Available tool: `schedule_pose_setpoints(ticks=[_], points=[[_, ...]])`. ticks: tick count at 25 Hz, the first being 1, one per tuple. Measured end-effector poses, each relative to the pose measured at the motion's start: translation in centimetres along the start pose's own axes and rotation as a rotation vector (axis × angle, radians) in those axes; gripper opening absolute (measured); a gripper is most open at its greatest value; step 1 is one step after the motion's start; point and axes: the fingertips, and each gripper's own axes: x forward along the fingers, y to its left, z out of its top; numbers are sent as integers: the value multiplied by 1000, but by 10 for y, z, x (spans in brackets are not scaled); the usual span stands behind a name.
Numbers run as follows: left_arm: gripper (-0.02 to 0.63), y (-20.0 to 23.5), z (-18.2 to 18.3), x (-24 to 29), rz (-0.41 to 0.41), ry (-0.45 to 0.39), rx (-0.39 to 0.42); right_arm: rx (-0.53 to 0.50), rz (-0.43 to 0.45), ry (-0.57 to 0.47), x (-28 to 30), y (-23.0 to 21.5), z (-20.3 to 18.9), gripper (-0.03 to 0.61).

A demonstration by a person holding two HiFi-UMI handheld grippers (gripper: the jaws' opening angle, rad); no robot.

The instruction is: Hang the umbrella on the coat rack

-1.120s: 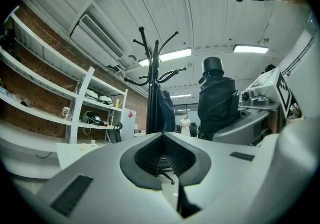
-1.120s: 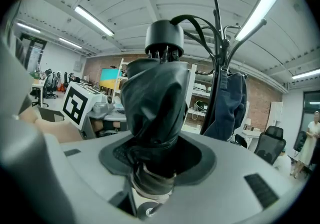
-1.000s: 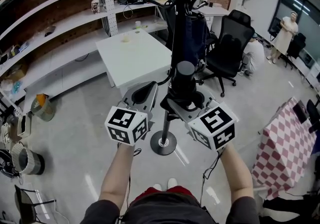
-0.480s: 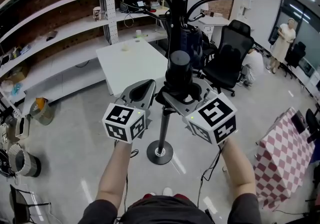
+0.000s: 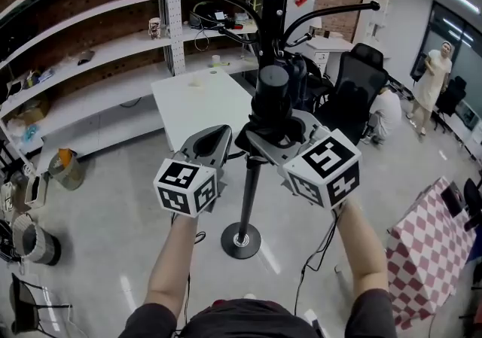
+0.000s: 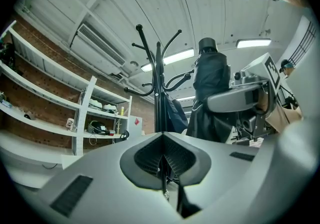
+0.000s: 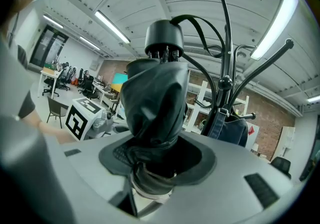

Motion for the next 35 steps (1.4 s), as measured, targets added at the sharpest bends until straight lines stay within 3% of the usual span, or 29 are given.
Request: schedule_pose_setpoints(ticks=[17, 35], points=[[11, 17, -17, 7, 41, 29, -14, 80, 50, -6, 23, -20, -12, 192], [11, 19, -35, 13, 47, 61, -40, 162, 85, 18, 34, -13, -42, 192]])
